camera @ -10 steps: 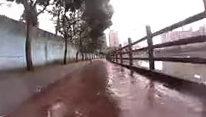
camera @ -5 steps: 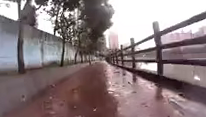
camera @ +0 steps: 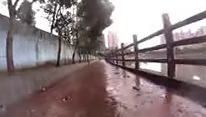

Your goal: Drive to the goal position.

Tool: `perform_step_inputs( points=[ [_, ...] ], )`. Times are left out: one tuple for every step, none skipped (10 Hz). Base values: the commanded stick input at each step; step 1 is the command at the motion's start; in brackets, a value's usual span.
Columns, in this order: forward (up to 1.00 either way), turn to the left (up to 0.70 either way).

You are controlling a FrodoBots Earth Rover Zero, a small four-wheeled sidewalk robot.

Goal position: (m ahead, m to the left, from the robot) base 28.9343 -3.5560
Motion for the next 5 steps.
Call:
perform_step_inputs(
  points=[
    [1.00,0.00],
    [1.00,0.00],
    [1.00,0.00],
    [1.00,0.00],
    [1.00,0.00]
  ],
)
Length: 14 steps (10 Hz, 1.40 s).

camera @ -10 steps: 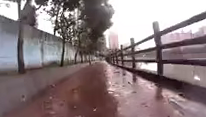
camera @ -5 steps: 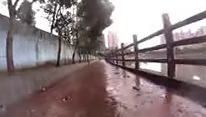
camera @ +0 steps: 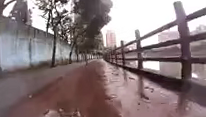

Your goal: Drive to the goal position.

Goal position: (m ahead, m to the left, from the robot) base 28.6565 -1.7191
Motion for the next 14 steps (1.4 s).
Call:
perform_step_inputs(
  points=[
    [1.00,0.00],
    [1.00,0.00],
    [1.00,0.00],
    [1.00,0.00],
    [1.00,0.00],
    [1.00,0.00],
    [1.00,0.00],
    [1.00,0.00],
    [1.00,0.00],
    [1.00,0.00],
    [1.00,0.00],
    [1.00,0.00],
    [1.00,0.00],
    [1.00,0.00]
  ],
)
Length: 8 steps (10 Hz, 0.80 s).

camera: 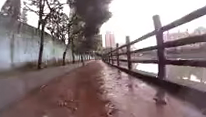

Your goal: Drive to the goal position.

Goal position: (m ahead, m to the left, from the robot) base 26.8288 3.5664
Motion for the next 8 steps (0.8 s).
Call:
perform_step_inputs(
  points=[
    [1.00,0.00],
    [1.00,0.00],
    [1.00,0.00],
    [1.00,0.00],
    [1.00,0.00],
    [1.00,0.07],
    [1.00,0.39],
    [1.00,0.20]
  ],
)
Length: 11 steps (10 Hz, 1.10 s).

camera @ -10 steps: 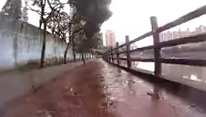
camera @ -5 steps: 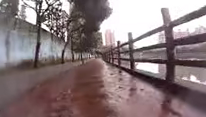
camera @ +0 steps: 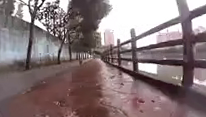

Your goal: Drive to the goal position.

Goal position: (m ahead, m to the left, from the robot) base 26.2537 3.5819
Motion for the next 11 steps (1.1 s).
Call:
perform_step_inputs(
  points=[
    [1.00,0.00],
    [1.00,0.00],
    [1.00,0.00],
    [1.00,0.00],
    [1.00,0.00],
    [1.00,0.00],
    [1.00,0.00],
    [1.00,0.00],
    [1.00,0.00],
    [1.00,0.00],
    [1.00,0.00]
  ],
)
